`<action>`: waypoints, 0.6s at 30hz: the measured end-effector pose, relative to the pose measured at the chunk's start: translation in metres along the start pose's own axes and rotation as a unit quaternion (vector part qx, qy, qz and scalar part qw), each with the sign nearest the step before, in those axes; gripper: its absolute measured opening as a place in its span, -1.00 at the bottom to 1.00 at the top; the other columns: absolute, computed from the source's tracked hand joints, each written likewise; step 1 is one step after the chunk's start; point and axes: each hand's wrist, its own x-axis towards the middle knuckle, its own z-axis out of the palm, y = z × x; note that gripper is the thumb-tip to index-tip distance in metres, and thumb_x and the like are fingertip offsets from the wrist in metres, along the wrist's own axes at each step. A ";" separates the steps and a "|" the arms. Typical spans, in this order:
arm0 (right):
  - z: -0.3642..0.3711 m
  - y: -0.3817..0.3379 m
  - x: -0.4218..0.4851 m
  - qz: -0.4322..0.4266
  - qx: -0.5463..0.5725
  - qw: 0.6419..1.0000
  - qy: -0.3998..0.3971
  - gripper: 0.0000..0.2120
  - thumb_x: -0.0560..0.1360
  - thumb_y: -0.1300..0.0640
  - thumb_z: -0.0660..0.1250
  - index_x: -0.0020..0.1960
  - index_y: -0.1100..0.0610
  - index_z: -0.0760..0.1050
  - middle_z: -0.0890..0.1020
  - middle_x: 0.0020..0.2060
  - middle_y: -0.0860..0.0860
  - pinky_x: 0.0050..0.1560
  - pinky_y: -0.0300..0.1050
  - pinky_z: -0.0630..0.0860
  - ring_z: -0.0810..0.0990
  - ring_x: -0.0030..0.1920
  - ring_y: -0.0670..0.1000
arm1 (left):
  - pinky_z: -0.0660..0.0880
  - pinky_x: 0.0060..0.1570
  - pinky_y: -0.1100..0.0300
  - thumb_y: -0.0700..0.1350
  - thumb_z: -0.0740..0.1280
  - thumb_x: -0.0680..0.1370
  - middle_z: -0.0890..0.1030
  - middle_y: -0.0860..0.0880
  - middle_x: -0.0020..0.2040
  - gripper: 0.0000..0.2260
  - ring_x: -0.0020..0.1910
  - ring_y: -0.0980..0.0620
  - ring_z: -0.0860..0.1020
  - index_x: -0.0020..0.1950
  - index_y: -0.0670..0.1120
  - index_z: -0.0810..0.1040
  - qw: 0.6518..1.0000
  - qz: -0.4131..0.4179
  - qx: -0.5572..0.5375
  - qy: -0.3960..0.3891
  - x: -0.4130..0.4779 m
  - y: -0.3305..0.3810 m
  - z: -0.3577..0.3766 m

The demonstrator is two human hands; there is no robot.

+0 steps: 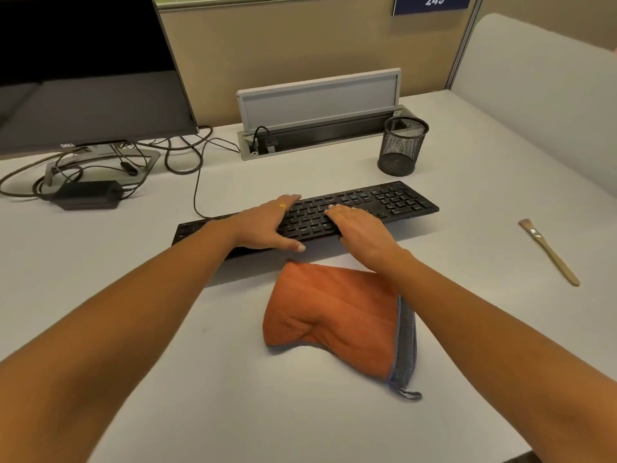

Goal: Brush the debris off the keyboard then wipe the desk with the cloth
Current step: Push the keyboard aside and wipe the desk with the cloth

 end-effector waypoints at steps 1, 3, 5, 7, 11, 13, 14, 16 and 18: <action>0.000 0.000 0.000 0.001 0.004 1.000 0.000 -0.50 0.56 0.31 0.11 0.49 0.18 0.14 0.22 0.48 0.11 0.44 -0.13 0.07 0.20 0.47 0.05 | 0.15 0.44 0.09 0.20 0.41 0.44 0.06 -0.08 0.57 -0.10 0.50 -0.06 0.17 0.57 -0.02 -0.06 0.999 0.011 0.052 0.013 -0.013 -0.003 0.001; -0.001 0.001 0.001 0.000 0.012 1.000 0.002 -0.49 0.55 0.33 0.13 0.48 0.19 0.16 0.24 0.47 0.11 0.43 -0.13 0.09 0.22 0.47 0.05 | 0.14 0.43 0.11 0.18 0.37 0.48 0.02 -0.08 0.58 -0.17 0.50 -0.06 0.16 0.57 0.00 -0.02 0.985 0.007 0.168 0.036 -0.039 -0.013 0.004; 0.000 0.001 0.001 -0.006 0.014 1.000 0.007 -0.48 0.53 0.33 0.14 0.47 0.20 0.17 0.25 0.47 0.12 0.42 -0.13 0.10 0.24 0.45 0.06 | 0.14 0.43 0.14 0.12 0.33 0.53 0.05 -0.05 0.57 -0.28 0.51 -0.03 0.14 0.57 0.00 0.03 0.971 -0.024 0.232 0.049 -0.065 -0.025 0.009; 0.001 0.002 0.000 -0.008 0.012 1.000 0.005 -0.48 0.53 0.33 0.14 0.47 0.20 0.18 0.26 0.46 0.12 0.41 -0.14 0.11 0.25 0.45 0.07 | 0.24 0.38 0.16 0.04 0.28 0.57 0.15 -0.02 0.55 -0.37 0.49 0.00 0.21 0.56 -0.01 0.08 0.965 -0.072 0.246 0.059 -0.085 -0.037 0.009; -0.002 0.005 0.001 -0.002 0.018 1.000 0.002 -0.48 0.53 0.31 0.19 0.46 0.20 0.20 0.27 0.46 0.12 0.43 -0.10 0.12 0.24 0.45 0.08 | 0.45 0.09 0.14 -0.01 0.20 0.61 0.48 -0.05 0.35 -0.55 0.19 -0.06 0.52 0.49 -0.01 0.23 0.959 -0.084 0.260 0.074 -0.099 -0.047 0.002; -0.003 0.000 -0.002 0.004 0.031 0.999 0.031 -0.50 0.55 0.25 0.21 0.46 0.19 0.21 0.27 0.46 0.11 0.46 -0.06 0.09 0.20 0.48 0.06 | 0.42 0.02 0.14 -0.02 0.17 0.63 0.54 -0.11 0.27 -0.57 0.11 -0.11 0.54 0.50 -0.03 0.24 0.956 -0.082 0.274 0.067 -0.099 -0.046 -0.001; -0.004 -0.005 -0.009 0.005 0.051 0.997 0.061 -0.51 0.56 0.17 0.24 0.46 0.17 0.23 0.29 0.45 0.09 0.46 -0.05 0.09 0.19 0.48 0.04 | 0.41 0.00 0.14 -0.02 0.16 0.63 0.55 -0.13 0.24 -0.57 0.10 -0.12 0.54 0.51 -0.03 0.23 0.955 -0.081 0.278 0.065 -0.099 -0.046 -0.002; -0.004 -0.023 -0.036 -0.012 0.173 0.979 0.104 -0.49 0.53 -0.02 0.29 0.43 0.08 0.30 0.33 0.43 0.00 0.46 -0.07 0.13 0.21 0.47 -0.03 | 0.40 -0.02 0.12 -0.02 0.15 0.64 0.56 -0.16 0.21 -0.56 0.07 -0.15 0.54 0.51 -0.03 0.22 0.954 -0.077 0.283 0.060 -0.099 -0.047 -0.005; -0.002 -0.044 -0.067 -0.049 0.302 0.951 0.032 -0.39 0.45 -0.16 0.32 0.44 -0.04 0.26 0.27 0.45 -0.12 0.47 -0.14 0.08 0.14 0.47 -0.17 | 0.40 -0.04 0.11 -0.01 0.15 0.64 0.56 -0.18 0.18 -0.57 0.06 -0.17 0.54 0.51 -0.04 0.23 0.956 -0.076 0.279 0.056 -0.100 -0.049 -0.005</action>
